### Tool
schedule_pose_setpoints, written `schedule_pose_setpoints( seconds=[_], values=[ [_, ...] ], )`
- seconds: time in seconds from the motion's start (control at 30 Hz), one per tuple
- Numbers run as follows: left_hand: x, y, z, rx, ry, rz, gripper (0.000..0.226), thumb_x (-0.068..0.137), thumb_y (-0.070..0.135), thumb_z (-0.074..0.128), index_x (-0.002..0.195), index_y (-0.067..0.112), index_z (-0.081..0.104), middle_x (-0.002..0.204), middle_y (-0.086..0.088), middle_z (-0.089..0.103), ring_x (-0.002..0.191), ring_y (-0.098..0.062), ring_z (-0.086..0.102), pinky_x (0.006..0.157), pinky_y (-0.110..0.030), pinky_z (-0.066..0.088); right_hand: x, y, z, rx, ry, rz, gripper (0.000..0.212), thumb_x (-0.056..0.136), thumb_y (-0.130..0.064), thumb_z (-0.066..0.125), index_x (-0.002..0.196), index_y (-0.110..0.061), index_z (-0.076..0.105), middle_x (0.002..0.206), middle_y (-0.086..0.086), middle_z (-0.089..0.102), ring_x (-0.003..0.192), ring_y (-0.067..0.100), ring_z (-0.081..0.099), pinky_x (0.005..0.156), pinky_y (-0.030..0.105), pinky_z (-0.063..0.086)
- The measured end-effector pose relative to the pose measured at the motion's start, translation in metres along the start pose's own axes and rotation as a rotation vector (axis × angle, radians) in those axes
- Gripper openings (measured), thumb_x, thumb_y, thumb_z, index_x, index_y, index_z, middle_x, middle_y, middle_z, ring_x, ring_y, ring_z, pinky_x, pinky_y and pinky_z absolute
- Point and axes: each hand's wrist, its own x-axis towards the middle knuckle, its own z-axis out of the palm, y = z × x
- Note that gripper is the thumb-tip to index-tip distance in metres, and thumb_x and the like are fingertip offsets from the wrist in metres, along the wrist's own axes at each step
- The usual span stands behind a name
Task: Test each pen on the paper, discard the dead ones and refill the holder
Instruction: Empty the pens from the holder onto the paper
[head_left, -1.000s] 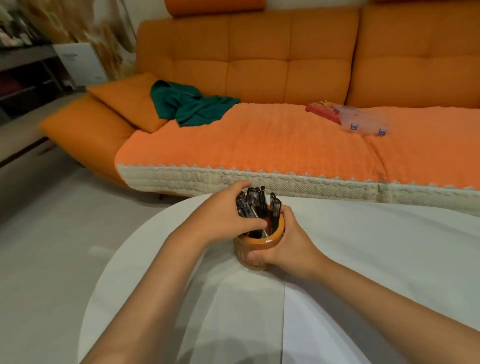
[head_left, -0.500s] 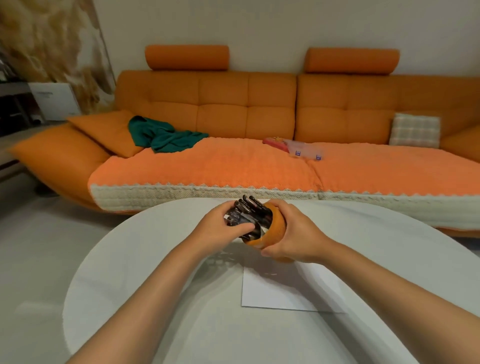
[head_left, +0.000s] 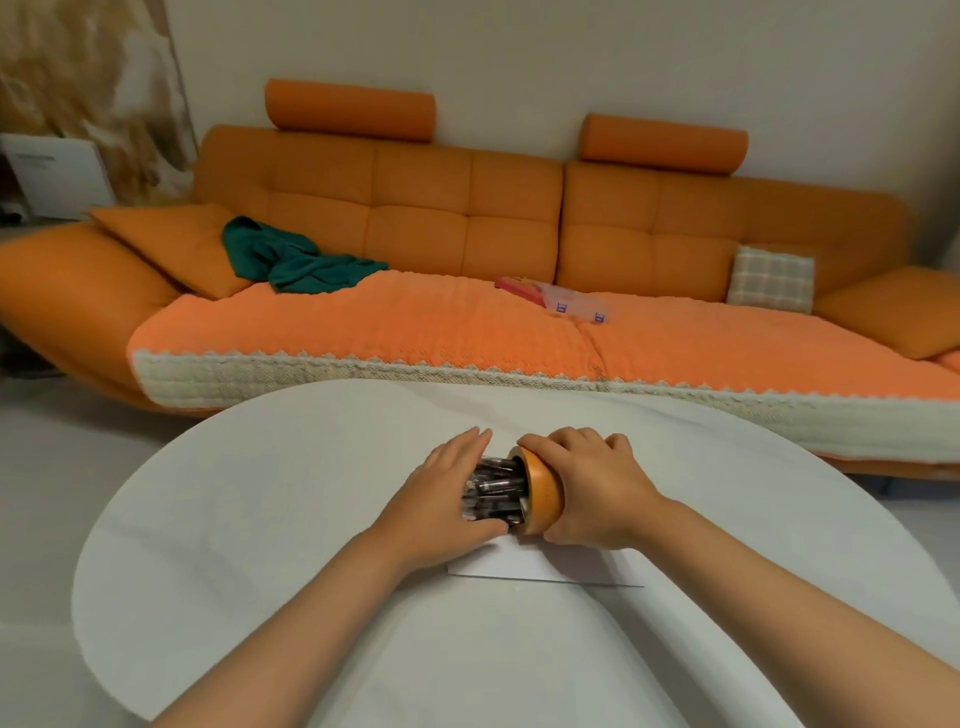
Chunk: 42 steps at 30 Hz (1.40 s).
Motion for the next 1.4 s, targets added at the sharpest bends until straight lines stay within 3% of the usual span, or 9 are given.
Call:
schedule_pose_setpoints(
  seconds=[0.17, 0.4, 0.53, 0.63, 0.73, 0.83, 1.03, 1.2, 1.4],
  values=[
    [0.012, -0.002, 0.017, 0.188, -0.005, 0.061, 0.105, 0.077, 0.063, 0.066, 0.157, 0.026, 0.009, 0.156, 0.009, 0.030, 0.140, -0.014, 0.029, 0.115, -0.035, 0.029, 0.005, -0.009, 0.001, -0.162, 0.078, -0.084, 0.091, 0.063, -0.069, 0.065, 0.142, -0.043, 0.029, 0.128, -0.004, 0.052, 0.115, 0.023, 0.049, 0.089, 0.044, 0.034],
    [0.026, -0.007, 0.020, 0.287, -0.034, 0.046, 0.052, 0.090, 0.050, 0.061, 0.135, 0.026, 0.046, 0.123, 0.003, 0.055, 0.114, -0.020, 0.049, 0.093, -0.034, 0.042, 0.007, 0.005, 0.004, -0.346, 0.172, -0.134, 0.078, 0.068, -0.071, 0.062, 0.136, -0.038, 0.041, 0.117, 0.000, 0.056, 0.103, 0.026, 0.054, 0.081, 0.043, 0.032],
    [0.032, -0.006, 0.019, 0.367, -0.067, 0.048, 0.067, 0.079, 0.059, 0.064, 0.134, 0.026, 0.047, 0.124, 0.003, 0.053, 0.113, -0.020, 0.050, 0.094, -0.036, 0.042, 0.002, 0.011, 0.002, -0.340, 0.147, -0.079, 0.080, 0.067, -0.073, 0.061, 0.137, -0.040, 0.039, 0.121, -0.001, 0.056, 0.106, 0.025, 0.053, 0.083, 0.043, 0.034],
    [0.035, 0.003, 0.025, 0.181, -0.075, 0.015, 0.088, 0.067, 0.069, 0.069, 0.139, 0.031, 0.038, 0.126, 0.008, 0.055, 0.109, -0.018, 0.054, 0.091, -0.036, 0.047, -0.001, 0.008, 0.001, -0.323, 0.161, -0.077, 0.082, 0.065, -0.071, 0.063, 0.137, -0.042, 0.038, 0.122, -0.003, 0.055, 0.109, 0.024, 0.052, 0.085, 0.044, 0.035],
    [0.035, 0.006, 0.035, 0.198, -0.058, 0.034, 0.064, 0.077, 0.067, 0.063, 0.128, 0.032, 0.044, 0.116, 0.007, 0.059, 0.103, -0.018, 0.055, 0.085, -0.035, 0.046, -0.003, 0.009, 0.001, -0.350, 0.167, -0.092, 0.080, 0.066, -0.069, 0.064, 0.137, -0.041, 0.039, 0.122, -0.001, 0.054, 0.108, 0.025, 0.052, 0.085, 0.045, 0.035],
    [0.033, 0.005, 0.035, 0.330, -0.062, 0.043, 0.051, 0.087, 0.061, 0.057, 0.127, 0.029, 0.049, 0.117, 0.005, 0.057, 0.107, -0.020, 0.051, 0.091, -0.036, 0.041, -0.008, 0.024, -0.002, -0.404, 0.160, -0.071, 0.080, 0.066, -0.068, 0.065, 0.136, -0.038, 0.041, 0.119, 0.003, 0.056, 0.105, 0.028, 0.053, 0.085, 0.046, 0.034],
    [0.032, 0.003, 0.036, 0.483, -0.131, -0.001, 0.066, 0.089, 0.066, 0.051, 0.140, 0.026, 0.041, 0.131, 0.001, 0.051, 0.120, -0.022, 0.044, 0.100, -0.038, 0.035, -0.023, 0.060, -0.007, -0.516, 0.142, 0.008, 0.083, 0.061, -0.057, 0.074, 0.134, -0.035, 0.042, 0.120, 0.006, 0.056, 0.106, 0.032, 0.052, 0.088, 0.050, 0.033],
    [0.031, 0.013, 0.037, 0.492, -0.212, -0.040, 0.105, 0.075, 0.085, 0.046, 0.156, 0.037, 0.001, 0.157, 0.002, 0.028, 0.140, -0.025, 0.032, 0.112, -0.045, 0.028, -0.032, 0.067, -0.012, -0.546, 0.162, 0.013, 0.078, 0.062, -0.048, 0.074, 0.132, -0.034, 0.043, 0.119, 0.007, 0.054, 0.105, 0.033, 0.050, 0.089, 0.051, 0.032],
    [0.028, 0.032, 0.050, 0.545, -0.210, 0.092, 0.060, 0.099, 0.061, 0.031, 0.153, 0.052, 0.008, 0.164, 0.006, 0.016, 0.149, -0.021, 0.015, 0.120, -0.047, 0.010, -0.043, 0.079, -0.006, -0.623, 0.119, 0.049, 0.086, 0.058, -0.030, 0.081, 0.133, -0.031, 0.039, 0.122, 0.010, 0.052, 0.110, 0.036, 0.048, 0.094, 0.055, 0.031]
  ],
)
